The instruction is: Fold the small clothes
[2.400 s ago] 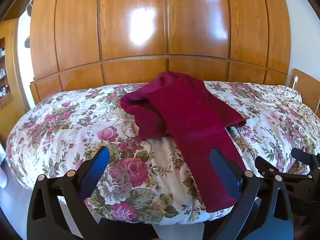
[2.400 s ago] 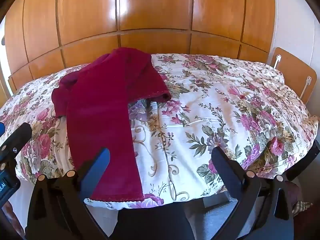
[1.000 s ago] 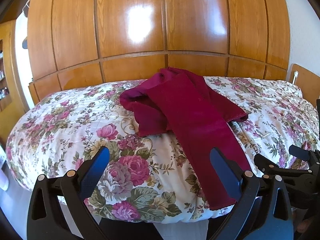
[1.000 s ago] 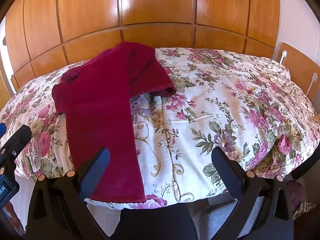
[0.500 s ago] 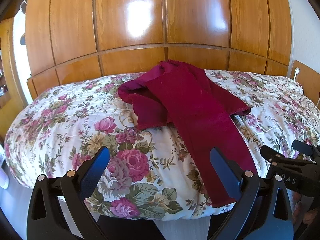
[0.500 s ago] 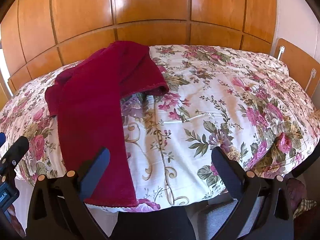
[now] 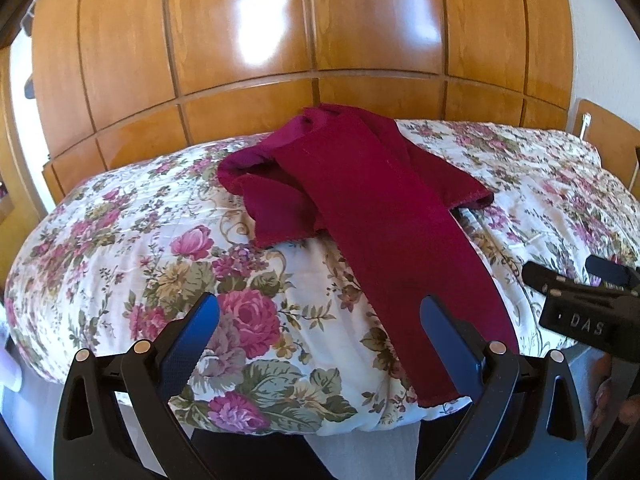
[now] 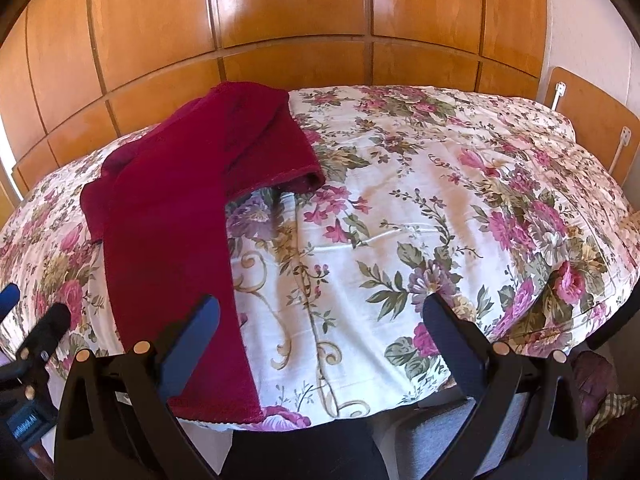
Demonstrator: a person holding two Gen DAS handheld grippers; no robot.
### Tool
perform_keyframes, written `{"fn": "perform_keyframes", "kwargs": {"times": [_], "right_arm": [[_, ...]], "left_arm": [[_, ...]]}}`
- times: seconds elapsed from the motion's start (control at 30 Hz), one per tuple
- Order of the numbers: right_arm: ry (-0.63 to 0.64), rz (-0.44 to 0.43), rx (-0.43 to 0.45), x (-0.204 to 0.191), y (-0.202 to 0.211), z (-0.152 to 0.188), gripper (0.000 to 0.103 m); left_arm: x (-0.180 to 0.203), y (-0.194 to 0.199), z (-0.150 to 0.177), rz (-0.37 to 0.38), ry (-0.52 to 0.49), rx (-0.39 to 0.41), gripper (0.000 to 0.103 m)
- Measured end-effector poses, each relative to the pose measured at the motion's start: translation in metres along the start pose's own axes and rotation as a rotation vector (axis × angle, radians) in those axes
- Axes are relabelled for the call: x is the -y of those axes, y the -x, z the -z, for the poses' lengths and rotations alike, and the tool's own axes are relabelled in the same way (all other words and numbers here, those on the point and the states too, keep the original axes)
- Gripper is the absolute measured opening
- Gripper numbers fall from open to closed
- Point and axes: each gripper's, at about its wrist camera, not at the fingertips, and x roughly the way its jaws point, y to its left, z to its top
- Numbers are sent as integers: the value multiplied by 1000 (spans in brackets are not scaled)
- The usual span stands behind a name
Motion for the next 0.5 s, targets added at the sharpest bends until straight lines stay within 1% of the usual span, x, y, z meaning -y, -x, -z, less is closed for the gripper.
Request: {"fn": "perform_keyframes", "kwargs": {"times": [0.37,0.47,0.5], "right_arm": [[-29,-2,-17,12,-8,-4,101],[-38,8,-19,16,-10,-5,101],[-43,10,-22,17,-11,-5,101]], "left_arm": [[11,-11,0,27,-39,-35,100],[17,-14,0,46,-67,-46,99],[22,-16,-1,65,-89,-50,99]]}}
